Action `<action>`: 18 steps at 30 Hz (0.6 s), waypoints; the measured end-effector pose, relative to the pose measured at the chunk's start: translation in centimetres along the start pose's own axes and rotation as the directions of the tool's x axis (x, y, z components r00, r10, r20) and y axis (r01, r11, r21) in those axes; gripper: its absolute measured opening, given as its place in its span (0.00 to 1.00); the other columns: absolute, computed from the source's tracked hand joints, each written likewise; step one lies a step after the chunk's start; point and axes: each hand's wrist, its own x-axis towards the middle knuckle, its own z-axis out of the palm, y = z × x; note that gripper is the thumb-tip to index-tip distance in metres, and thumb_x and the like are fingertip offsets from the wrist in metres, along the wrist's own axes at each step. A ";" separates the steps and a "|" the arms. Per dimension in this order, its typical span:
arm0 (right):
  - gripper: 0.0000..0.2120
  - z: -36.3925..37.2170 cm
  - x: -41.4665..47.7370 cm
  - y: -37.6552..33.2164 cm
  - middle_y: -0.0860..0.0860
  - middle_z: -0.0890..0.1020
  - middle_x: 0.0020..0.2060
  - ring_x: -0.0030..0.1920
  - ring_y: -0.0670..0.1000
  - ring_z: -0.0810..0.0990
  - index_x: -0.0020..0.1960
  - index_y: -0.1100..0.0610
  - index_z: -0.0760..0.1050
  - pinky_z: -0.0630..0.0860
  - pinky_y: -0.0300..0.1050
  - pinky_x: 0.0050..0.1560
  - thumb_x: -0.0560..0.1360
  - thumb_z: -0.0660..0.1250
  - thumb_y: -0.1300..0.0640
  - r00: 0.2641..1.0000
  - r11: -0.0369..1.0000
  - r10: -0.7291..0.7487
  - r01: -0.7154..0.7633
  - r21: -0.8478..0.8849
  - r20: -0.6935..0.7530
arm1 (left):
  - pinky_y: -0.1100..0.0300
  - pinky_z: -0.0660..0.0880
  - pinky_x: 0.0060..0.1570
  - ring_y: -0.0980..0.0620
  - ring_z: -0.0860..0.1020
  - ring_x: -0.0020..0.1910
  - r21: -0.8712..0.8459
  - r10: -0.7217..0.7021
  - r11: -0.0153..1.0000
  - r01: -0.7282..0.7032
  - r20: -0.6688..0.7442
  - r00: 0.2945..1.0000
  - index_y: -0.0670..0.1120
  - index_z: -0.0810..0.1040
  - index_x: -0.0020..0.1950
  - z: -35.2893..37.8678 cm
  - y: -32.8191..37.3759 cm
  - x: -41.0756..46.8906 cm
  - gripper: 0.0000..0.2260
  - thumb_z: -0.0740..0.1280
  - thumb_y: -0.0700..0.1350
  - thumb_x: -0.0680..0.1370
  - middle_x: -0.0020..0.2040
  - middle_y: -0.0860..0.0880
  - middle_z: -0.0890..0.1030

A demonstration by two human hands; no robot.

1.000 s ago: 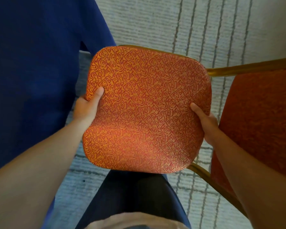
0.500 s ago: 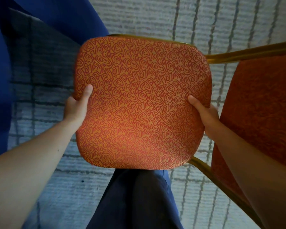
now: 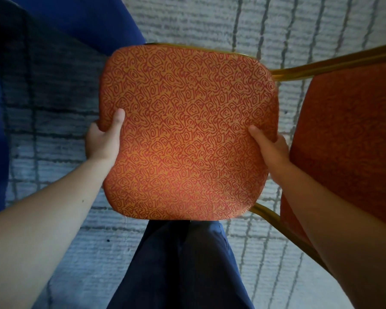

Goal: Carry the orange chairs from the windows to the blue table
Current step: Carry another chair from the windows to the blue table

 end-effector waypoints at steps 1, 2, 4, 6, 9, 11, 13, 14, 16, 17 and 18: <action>0.34 0.1 -0.3 -0.1 0.50 0.80 0.60 0.56 0.51 0.80 0.70 0.56 0.69 0.78 0.48 0.55 0.70 0.75 0.44 1.000 0.999 -0.018 0.018 -0.040 -0.015 | 0.58 0.71 0.51 0.50 0.77 0.51 0.013 0.001 1.000 0.000 -0.037 0.999 0.44 0.76 0.57 0.1 0.4 -0.4 0.31 0.64 0.70 0.71 0.54 0.49 0.79; 0.37 -0.1 -0.8 -0.5 0.52 0.77 0.65 0.61 0.54 0.78 0.73 0.56 0.66 0.75 0.52 0.62 0.70 0.75 0.45 0.999 0.996 -0.034 0.033 -0.082 -0.013 | 0.54 0.72 0.55 0.47 0.77 0.55 0.034 0.000 0.999 0.002 -0.058 0.998 0.44 0.74 0.61 0.3 1.1 -0.9 0.32 0.63 0.69 0.72 0.58 0.47 0.79; 0.39 -0.2 -2.0 -1.3 0.53 0.75 0.68 0.66 0.56 0.75 0.75 0.56 0.62 0.71 0.54 0.67 0.70 0.76 0.49 0.997 0.986 -0.070 0.073 -0.148 0.030 | 0.49 0.70 0.63 0.43 0.74 0.63 0.070 0.002 0.998 0.002 -0.065 0.998 0.44 0.69 0.69 0.5 2.3 -1.7 0.31 0.64 0.63 0.74 0.66 0.43 0.75; 0.35 -0.8 -3.9 -2.3 0.52 0.77 0.65 0.64 0.54 0.76 0.74 0.56 0.65 0.72 0.51 0.66 0.71 0.75 0.54 0.987 0.973 -0.128 0.143 -0.181 0.095 | 0.49 0.65 0.69 0.42 0.68 0.70 0.101 -0.032 0.994 0.033 -0.017 0.999 0.43 0.60 0.76 0.2 3.8 -3.1 0.34 0.67 0.56 0.75 0.72 0.41 0.68; 0.32 -1.8 -7.1 -3.7 0.50 0.77 0.63 0.64 0.53 0.77 0.73 0.56 0.66 0.73 0.50 0.65 0.73 0.74 0.58 0.964 0.957 -0.185 0.220 -0.187 0.190 | 0.49 0.66 0.69 0.41 0.70 0.68 0.103 -0.114 0.990 0.099 0.149 0.982 0.41 0.64 0.74 -0.8 6.0 -5.3 0.30 0.68 0.50 0.76 0.70 0.40 0.70; 0.36 -2.7 -9.3 -5.0 0.53 0.73 0.69 0.66 0.53 0.75 0.77 0.56 0.60 0.73 0.54 0.66 0.74 0.73 0.57 0.952 0.954 -0.200 0.243 -0.174 0.233 | 0.50 0.70 0.64 0.40 0.75 0.62 0.085 -0.112 0.992 0.093 0.265 0.958 0.41 0.73 0.67 -2.2 7.9 -7.6 0.21 0.66 0.49 0.77 0.63 0.40 0.76; 0.38 -3.8 -11.7 -6.2 0.55 0.72 0.70 0.66 0.54 0.75 0.78 0.56 0.59 0.74 0.57 0.65 0.73 0.73 0.56 0.941 0.948 -0.241 0.280 -0.149 0.237 | 0.56 0.74 0.56 0.41 0.78 0.55 0.019 -0.079 0.997 0.077 0.331 0.940 0.39 0.78 0.59 -3.5 10.0 -10.6 0.16 0.64 0.48 0.77 0.54 0.40 0.80; 0.37 -4.3 -12.4 -6.4 0.55 0.72 0.69 0.65 0.54 0.76 0.77 0.56 0.60 0.74 0.57 0.65 0.73 0.74 0.56 0.938 0.945 -0.256 0.294 -0.146 0.234 | 0.60 0.74 0.48 0.43 0.79 0.51 -0.014 -0.052 0.998 0.060 0.346 0.937 0.38 0.80 0.54 -3.7 10.9 -12.1 0.13 0.64 0.46 0.78 0.49 0.41 0.80; 0.37 -5.3 -13.8 -6.6 0.56 0.73 0.68 0.63 0.55 0.77 0.77 0.57 0.61 0.76 0.58 0.63 0.73 0.74 0.58 0.930 0.940 -0.280 0.316 -0.128 0.239 | 0.60 0.72 0.46 0.45 0.78 0.51 -0.042 -0.005 0.999 0.021 0.355 0.935 0.38 0.79 0.55 -3.7 12.1 -15.0 0.12 0.65 0.46 0.78 0.49 0.42 0.80; 0.36 -5.8 -14.2 -6.4 0.57 0.74 0.68 0.63 0.56 0.78 0.77 0.57 0.61 0.77 0.58 0.62 0.73 0.73 0.59 0.924 0.937 -0.291 0.328 -0.119 0.250 | 0.59 0.73 0.53 0.45 0.77 0.55 -0.046 -0.005 0.999 0.022 0.349 0.937 0.39 0.78 0.60 -3.5 12.4 -16.3 0.14 0.65 0.46 0.79 0.54 0.42 0.79; 0.35 -6.4 -14.6 -6.2 0.57 0.74 0.67 0.61 0.56 0.78 0.76 0.57 0.62 0.78 0.57 0.60 0.73 0.73 0.60 0.916 0.933 -0.304 0.342 -0.114 0.261 | 0.55 0.72 0.59 0.44 0.76 0.58 -0.053 -0.012 0.998 0.033 0.341 0.940 0.39 0.75 0.64 -3.5 12.6 -17.8 0.17 0.65 0.47 0.79 0.58 0.42 0.78</action>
